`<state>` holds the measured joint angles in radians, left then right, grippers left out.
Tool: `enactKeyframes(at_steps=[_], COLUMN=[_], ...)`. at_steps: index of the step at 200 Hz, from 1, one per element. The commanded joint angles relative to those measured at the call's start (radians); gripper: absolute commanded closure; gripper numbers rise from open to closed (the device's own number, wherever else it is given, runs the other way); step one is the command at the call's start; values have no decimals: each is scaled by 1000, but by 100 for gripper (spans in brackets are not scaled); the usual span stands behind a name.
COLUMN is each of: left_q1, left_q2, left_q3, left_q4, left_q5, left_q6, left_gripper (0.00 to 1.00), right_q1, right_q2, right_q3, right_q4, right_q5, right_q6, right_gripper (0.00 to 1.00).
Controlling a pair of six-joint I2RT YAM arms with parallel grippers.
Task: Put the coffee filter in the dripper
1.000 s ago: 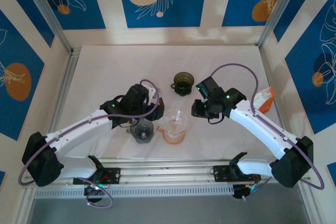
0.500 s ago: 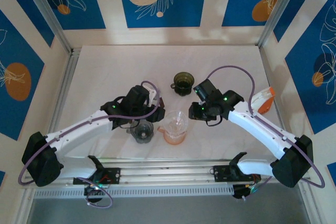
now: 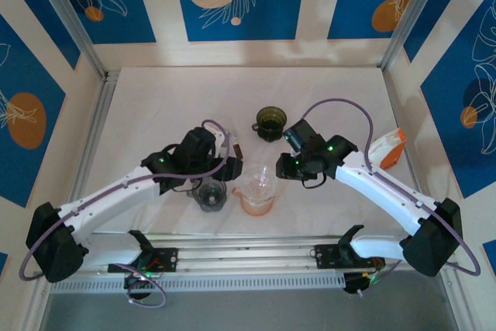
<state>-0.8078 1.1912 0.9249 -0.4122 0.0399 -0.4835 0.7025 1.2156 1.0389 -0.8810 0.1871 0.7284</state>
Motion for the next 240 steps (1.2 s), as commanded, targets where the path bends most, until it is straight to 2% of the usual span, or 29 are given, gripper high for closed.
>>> enactKeyframes(at_steps=[1, 37, 60, 83, 117, 133, 144, 159, 175, 209, 240], left_q1=[-8, -9, -10, -8, -7, -7, -8, -8, -8, -7, -8], left_q2=[-18, -12, -27, -59, -105, -140, -174, -229, -288, -366, -372], left_q3=[30, 37, 32, 40, 44, 36, 23, -3, -50, -165, -176], left_q4=[-36, -33, -43, -52, -60, -53, -44, -22, 19, 90, 81], left_q5=[-43, -35, -50, -65, -83, -104, -135, -180, -200, -211, -195], left_q6=[16, 13, 14, 19, 26, 33, 39, 43, 45, 14, 20], left_gripper=[27, 26, 22, 15, 0, 0, 0, 0, 0, 0, 0], right_q1=[29, 39, 43, 40, 39, 26, -4, -75, -192, -540, -826], right_q2=[-2, -12, -50, -114, -170, -191, -199, -215, -251, -280, -250], right_q3=[-20, -33, -27, -18, -1, 19, 45, 78, 85, 52, 8], right_q4=[-10, -25, -54, -49, -37, -70, -124, -190, -207, -159, -73], right_q5=[-20, 2, 72, 104, 104, 144, 188, 247, 244, 195, 91], right_q6=[32, 58, 79, 77, 52, 57, 65, 67, 46, -34, -83], right_gripper=[67, 68, 66, 60, 47, 41, 40, 37, 35, 33, 33])
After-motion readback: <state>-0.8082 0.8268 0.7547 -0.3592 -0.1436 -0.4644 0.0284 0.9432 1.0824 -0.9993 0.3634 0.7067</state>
